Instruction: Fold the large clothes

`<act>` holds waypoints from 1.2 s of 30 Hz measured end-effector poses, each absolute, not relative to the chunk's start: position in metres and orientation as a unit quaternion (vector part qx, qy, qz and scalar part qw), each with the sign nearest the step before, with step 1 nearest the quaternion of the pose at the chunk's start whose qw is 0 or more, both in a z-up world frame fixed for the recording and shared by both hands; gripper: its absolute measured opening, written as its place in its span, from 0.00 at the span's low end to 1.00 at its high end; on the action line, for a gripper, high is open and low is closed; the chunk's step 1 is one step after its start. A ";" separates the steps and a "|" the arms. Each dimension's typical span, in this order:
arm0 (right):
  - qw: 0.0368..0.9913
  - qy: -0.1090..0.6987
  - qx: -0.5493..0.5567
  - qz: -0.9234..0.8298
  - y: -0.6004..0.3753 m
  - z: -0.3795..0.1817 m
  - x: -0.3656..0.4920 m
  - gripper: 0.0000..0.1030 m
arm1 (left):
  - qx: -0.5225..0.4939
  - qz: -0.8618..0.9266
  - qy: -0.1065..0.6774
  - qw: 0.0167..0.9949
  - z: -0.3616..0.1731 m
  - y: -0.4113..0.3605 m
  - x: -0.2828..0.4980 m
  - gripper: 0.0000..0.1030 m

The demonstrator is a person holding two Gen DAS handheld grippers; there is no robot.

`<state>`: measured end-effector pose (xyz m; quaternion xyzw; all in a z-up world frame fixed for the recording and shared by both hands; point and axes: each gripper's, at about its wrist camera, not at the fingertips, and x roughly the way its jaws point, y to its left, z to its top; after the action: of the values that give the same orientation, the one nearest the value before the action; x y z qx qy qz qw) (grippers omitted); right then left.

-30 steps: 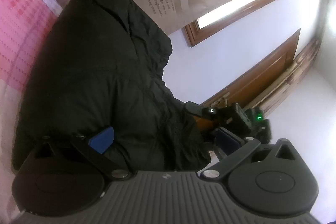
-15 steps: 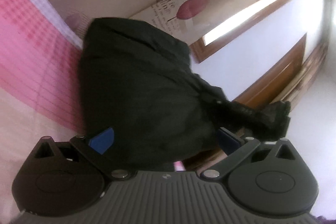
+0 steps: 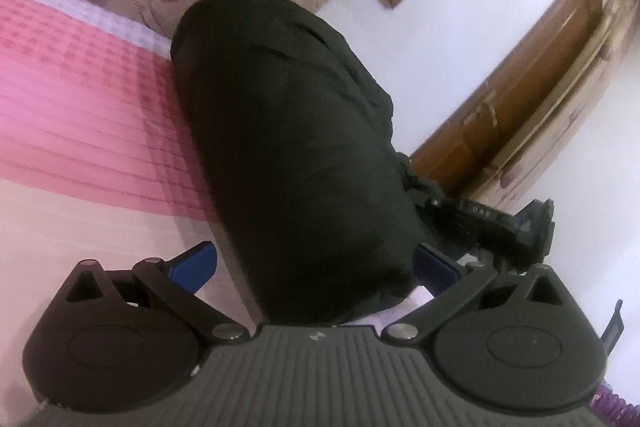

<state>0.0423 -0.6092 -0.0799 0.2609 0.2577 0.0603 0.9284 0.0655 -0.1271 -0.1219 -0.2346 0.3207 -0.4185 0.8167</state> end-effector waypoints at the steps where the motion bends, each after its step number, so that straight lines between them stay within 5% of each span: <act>1: 0.928 0.257 0.263 0.059 -0.614 -0.086 0.040 0.24 | -0.234 -0.418 0.323 0.816 -0.124 -0.132 0.068 1.00; 3: 0.929 0.252 0.264 0.064 -0.622 -0.097 0.037 0.30 | -0.234 -0.420 0.325 0.814 -0.126 -0.140 0.072 1.00; 7: 0.932 0.248 0.261 0.045 -0.623 -0.118 0.042 0.61 | -0.229 -0.431 0.323 0.811 -0.128 -0.158 0.079 1.00; 16: 0.889 0.288 0.350 0.064 -0.606 -0.145 0.058 0.60 | -0.193 -0.442 0.310 0.819 -0.126 -0.148 0.074 0.97; 26: 0.868 0.318 0.332 0.187 -0.508 -0.147 0.057 0.61 | -0.191 -0.365 0.304 0.859 -0.109 -0.033 0.045 0.95; 36: 0.884 0.230 0.378 0.149 -0.544 -0.115 0.030 0.68 | -0.176 -0.397 0.214 0.875 -0.044 -0.041 0.029 0.96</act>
<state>0.0298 -0.5439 -0.1148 0.3782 0.2301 0.1491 0.8842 0.0291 -0.0408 -0.0440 -0.1763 0.2140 -0.3970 0.8749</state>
